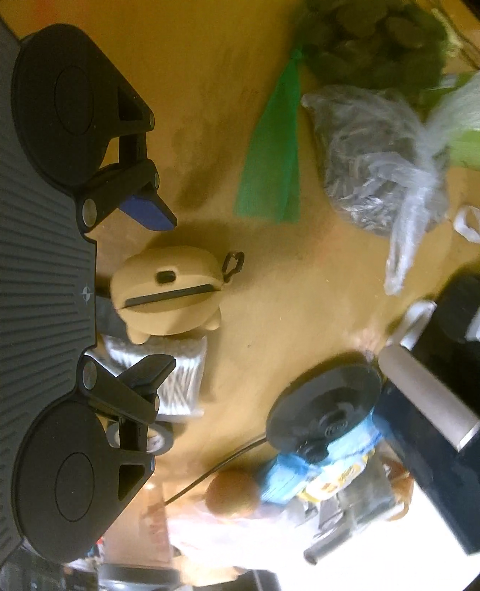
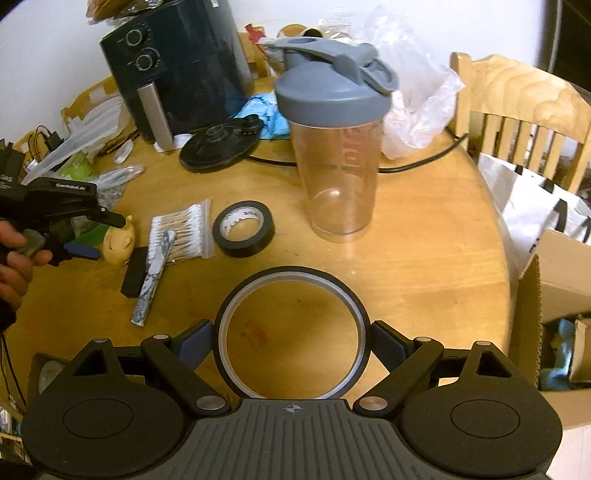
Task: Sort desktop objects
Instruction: 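Grasp the yellow pig-shaped toy with the left tool while the right tool holds the ring, then carry the pig toy in the left tool and ring in the right tool to the box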
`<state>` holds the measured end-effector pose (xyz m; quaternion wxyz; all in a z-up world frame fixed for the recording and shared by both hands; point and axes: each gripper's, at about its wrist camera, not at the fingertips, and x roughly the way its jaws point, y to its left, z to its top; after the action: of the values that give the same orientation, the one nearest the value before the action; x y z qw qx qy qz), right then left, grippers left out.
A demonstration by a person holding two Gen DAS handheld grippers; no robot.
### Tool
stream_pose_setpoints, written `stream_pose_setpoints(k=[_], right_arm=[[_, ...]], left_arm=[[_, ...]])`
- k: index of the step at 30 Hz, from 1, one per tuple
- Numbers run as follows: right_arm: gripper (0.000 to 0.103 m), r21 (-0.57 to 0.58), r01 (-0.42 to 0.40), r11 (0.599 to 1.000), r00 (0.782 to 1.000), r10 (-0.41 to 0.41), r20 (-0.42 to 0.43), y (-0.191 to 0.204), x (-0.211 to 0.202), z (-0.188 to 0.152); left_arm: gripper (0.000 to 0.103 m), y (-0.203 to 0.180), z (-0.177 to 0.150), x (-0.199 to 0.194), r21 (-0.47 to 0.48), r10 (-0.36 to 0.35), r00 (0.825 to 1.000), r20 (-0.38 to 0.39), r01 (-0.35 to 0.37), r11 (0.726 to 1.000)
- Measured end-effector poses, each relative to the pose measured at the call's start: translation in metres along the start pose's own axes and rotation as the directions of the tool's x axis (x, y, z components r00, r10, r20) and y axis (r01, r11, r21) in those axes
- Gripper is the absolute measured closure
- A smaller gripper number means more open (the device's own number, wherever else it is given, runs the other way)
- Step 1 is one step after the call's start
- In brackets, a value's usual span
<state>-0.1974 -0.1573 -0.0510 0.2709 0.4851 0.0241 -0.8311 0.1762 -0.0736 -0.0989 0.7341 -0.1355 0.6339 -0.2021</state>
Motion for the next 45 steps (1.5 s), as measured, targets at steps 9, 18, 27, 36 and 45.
stream_pose_setpoints(k=[9,18,27,36,45], right_arm=[[0.012,0.048,0.036,0.998,0.999,-0.036,0.007,-0.014,-0.01,-0.009],[0.012,0.074,0.046,0.996,0.999,-0.048,0.025,-0.02,-0.017,-0.015],[0.012,0.084,0.045,0.995,0.998,-0.048,0.042,-0.017,-0.024,-0.018],[0.012,0.071,0.031,0.997,0.997,-0.036,0.069,-0.006,-0.033,-0.018],[0.012,0.037,0.014,0.999,0.996,-0.017,0.088,0.012,-0.042,-0.015]], left_arm=[[0.049,0.005,0.006,0.013,-0.058,-0.008,1.0,0.002,0.008,0.998],[0.05,0.002,0.002,0.011,-0.02,0.023,1.0,0.02,-0.023,1.0],[0.05,-0.002,-0.002,-0.009,0.024,0.015,0.998,0.067,-0.017,1.0],[0.05,-0.018,-0.02,-0.041,0.159,0.0,0.993,0.121,-0.02,0.987],[0.05,-0.022,-0.044,-0.073,0.241,-0.037,0.986,0.165,-0.004,0.971]])
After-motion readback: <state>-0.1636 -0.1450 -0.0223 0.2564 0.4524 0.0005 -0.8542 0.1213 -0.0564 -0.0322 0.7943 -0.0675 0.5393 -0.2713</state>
